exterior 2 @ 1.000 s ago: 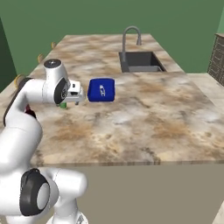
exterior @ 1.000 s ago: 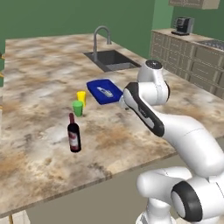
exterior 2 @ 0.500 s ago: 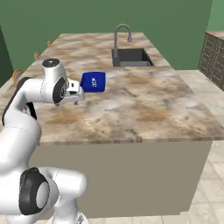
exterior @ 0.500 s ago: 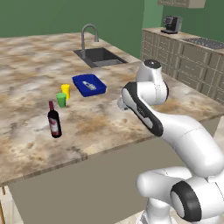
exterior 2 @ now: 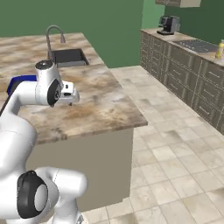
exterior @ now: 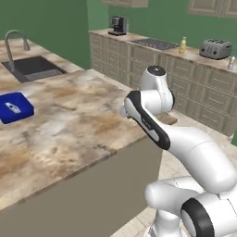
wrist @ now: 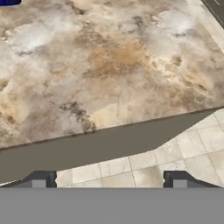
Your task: Place the drinks on the dining counter in a tight cluster.
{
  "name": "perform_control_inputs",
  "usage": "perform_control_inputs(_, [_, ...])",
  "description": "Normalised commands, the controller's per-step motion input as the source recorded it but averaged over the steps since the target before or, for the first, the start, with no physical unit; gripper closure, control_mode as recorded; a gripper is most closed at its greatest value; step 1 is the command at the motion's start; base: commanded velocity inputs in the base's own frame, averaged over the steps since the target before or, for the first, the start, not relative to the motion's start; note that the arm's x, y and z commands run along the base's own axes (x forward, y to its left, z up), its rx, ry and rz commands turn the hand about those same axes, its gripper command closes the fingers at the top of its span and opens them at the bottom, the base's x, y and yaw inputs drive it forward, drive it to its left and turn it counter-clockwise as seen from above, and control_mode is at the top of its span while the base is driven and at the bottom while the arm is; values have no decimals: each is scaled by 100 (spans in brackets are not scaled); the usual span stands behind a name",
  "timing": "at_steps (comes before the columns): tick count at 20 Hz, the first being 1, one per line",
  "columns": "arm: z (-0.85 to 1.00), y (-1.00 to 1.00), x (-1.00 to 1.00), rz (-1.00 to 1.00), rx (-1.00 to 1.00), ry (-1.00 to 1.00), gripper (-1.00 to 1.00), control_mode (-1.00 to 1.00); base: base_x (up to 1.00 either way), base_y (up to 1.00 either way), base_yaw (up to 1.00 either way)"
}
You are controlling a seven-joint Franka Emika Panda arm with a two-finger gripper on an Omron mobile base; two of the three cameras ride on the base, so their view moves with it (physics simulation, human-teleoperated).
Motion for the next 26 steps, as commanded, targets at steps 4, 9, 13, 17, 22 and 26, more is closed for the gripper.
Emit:
perform_control_inputs(4, [0, 0, 0, 0, 0, 0, -100, 100, 23, -100, -29])
perform_control_inputs(9, [0, 0, 0, 0, 0, 0, -100, 100, 72, -100, -19])
perform_control_inputs(13, [0, 0, 0, 0, 0, 0, -100, 100, 100, -96, -1])
perform_control_inputs(17, [0, 0, 0, 0, 0, 0, -100, 100, 100, -88, 3])
perform_control_inputs(22, [0, 0, 0, 0, 0, 0, -100, 100, 100, -74, -7])
perform_control_inputs(26, [0, 0, 0, 0, 0, 0, -100, 100, 100, -38, -27])
